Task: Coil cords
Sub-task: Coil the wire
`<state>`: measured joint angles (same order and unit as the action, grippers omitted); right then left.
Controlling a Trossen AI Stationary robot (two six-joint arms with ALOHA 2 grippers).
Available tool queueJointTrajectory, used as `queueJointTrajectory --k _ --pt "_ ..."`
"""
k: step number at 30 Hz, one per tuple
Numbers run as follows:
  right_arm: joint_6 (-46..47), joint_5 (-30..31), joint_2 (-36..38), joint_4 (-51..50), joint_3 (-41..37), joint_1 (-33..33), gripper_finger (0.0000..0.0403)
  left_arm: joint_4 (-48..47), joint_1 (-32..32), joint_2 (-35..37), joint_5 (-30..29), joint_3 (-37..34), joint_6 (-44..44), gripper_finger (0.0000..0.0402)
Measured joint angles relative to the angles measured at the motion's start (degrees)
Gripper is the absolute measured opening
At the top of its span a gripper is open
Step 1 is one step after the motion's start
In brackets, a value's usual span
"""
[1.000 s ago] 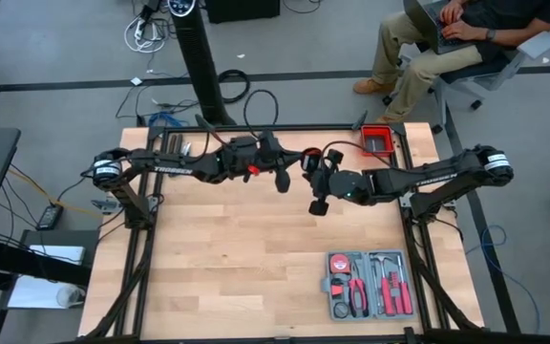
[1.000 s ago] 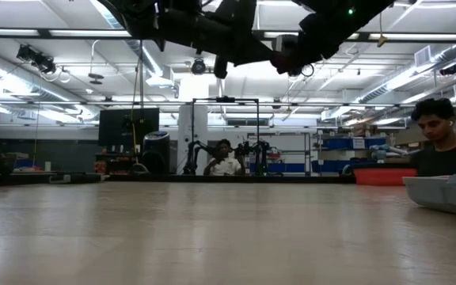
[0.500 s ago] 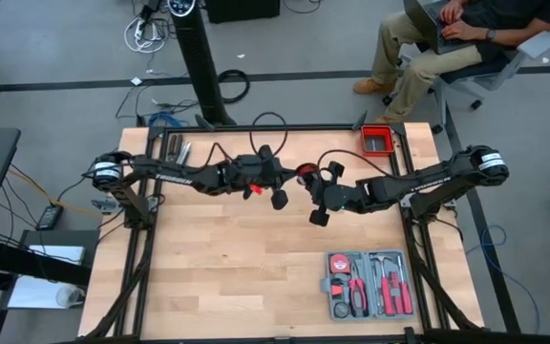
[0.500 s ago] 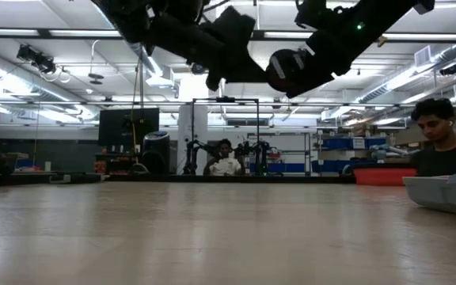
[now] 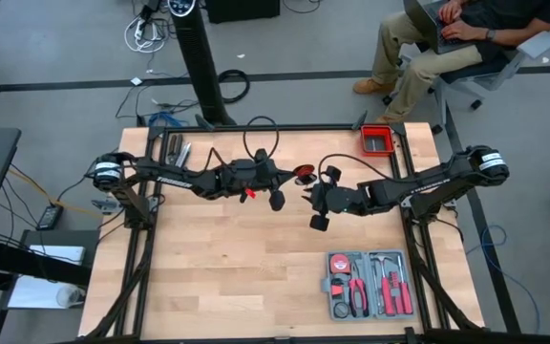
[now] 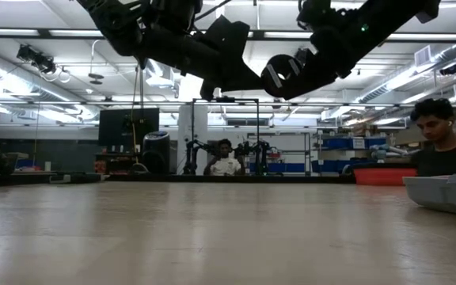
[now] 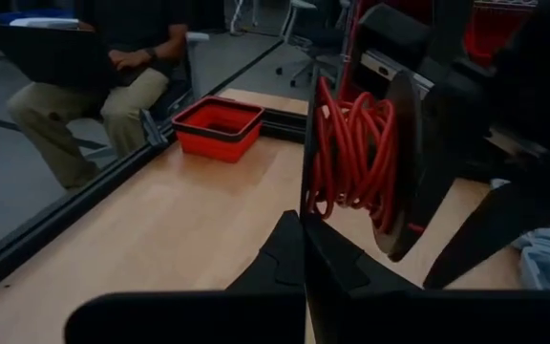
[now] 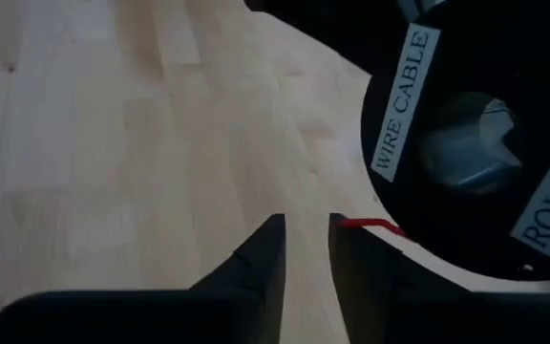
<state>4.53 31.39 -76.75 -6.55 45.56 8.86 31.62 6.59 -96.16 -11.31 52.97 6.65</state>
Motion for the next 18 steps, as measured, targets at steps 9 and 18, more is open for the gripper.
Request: queueJointTrajectory --k 9,18 --pt "-1.9 -1.1 0.0 -0.2 0.0 -0.5 0.0084 0.1 0.0 0.0 0.0 0.0 0.0 0.0000" --pt "-7.5 -1.8 0.0 5.1 0.2 -1.7 0.0083 0.2 0.0 0.0 1.4 0.0 0.0 0.0000"
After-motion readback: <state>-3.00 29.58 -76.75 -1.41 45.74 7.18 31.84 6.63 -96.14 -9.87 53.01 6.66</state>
